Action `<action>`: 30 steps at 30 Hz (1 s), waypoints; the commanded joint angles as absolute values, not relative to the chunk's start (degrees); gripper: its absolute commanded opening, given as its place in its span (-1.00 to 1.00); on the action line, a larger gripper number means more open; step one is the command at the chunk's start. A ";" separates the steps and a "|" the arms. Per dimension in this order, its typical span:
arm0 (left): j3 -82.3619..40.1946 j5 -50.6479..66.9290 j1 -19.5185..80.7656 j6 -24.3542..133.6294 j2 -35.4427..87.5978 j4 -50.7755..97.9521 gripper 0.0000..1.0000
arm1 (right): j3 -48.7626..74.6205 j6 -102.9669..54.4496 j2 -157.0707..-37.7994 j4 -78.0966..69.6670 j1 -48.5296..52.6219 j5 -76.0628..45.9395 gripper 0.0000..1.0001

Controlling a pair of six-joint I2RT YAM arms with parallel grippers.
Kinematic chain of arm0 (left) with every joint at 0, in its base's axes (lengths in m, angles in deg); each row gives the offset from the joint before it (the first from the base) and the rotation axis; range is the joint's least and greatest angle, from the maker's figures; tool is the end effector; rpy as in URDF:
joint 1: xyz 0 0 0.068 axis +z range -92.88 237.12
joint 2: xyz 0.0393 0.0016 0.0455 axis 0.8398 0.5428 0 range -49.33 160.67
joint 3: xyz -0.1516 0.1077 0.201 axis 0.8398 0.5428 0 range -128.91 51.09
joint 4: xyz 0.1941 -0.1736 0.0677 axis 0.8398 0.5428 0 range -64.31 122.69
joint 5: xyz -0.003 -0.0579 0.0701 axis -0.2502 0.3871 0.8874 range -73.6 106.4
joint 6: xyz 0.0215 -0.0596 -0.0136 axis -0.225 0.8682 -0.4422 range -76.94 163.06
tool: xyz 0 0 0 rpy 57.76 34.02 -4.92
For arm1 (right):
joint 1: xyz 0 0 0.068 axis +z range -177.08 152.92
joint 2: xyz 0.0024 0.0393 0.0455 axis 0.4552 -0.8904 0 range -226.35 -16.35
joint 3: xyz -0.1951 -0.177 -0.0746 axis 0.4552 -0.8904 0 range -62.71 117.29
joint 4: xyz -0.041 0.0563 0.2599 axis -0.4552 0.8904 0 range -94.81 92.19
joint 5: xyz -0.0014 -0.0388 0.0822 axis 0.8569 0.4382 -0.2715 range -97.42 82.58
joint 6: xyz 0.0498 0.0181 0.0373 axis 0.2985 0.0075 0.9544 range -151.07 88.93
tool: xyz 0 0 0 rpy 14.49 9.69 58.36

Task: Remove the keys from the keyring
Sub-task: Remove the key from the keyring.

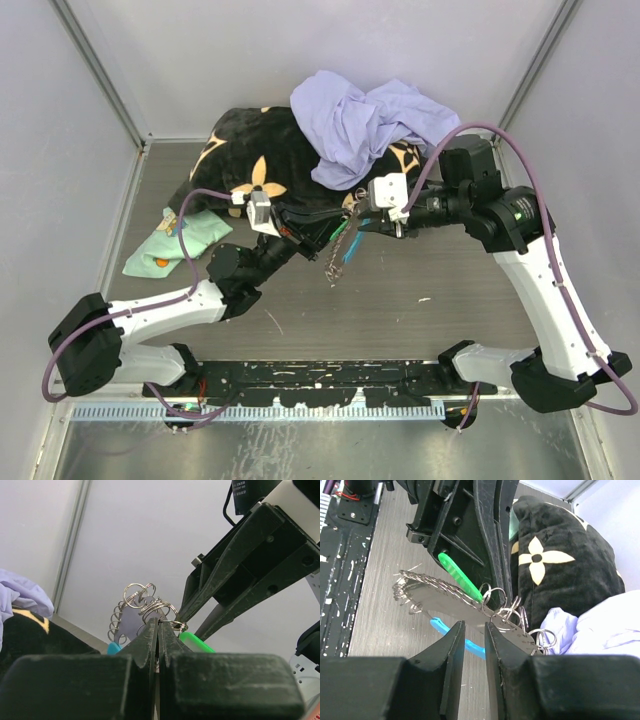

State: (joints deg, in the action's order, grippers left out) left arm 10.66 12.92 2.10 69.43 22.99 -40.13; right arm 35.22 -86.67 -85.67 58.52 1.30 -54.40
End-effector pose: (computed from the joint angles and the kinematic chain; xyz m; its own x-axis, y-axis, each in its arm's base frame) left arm 0.1632 -0.2389 0.3527 -0.0894 -0.6457 -0.7584 0.9008 0.2724 -0.3381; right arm 0.1664 0.1319 0.4735 0.4206 -0.4126 -0.8080 -0.8954 -0.0454 -0.4429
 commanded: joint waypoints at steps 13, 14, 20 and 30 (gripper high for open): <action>9.11 17.47 1.75 69.54 19.82 -39.52 -1.00 | 38.06 -92.43 -83.84 64.45 1.22 -52.75 -0.20; 8.96 17.54 1.74 69.25 19.90 -39.24 -1.00 | 40.57 -92.94 -85.22 66.10 1.22 -50.80 -0.19; 9.01 17.89 1.75 68.76 20.45 -39.36 -1.00 | 48.78 -94.75 -86.64 70.64 1.24 -49.15 0.05; 9.51 17.67 1.69 68.80 17.96 -37.20 -1.00 | 14.12 -91.14 -64.60 41.02 1.22 -56.68 -0.25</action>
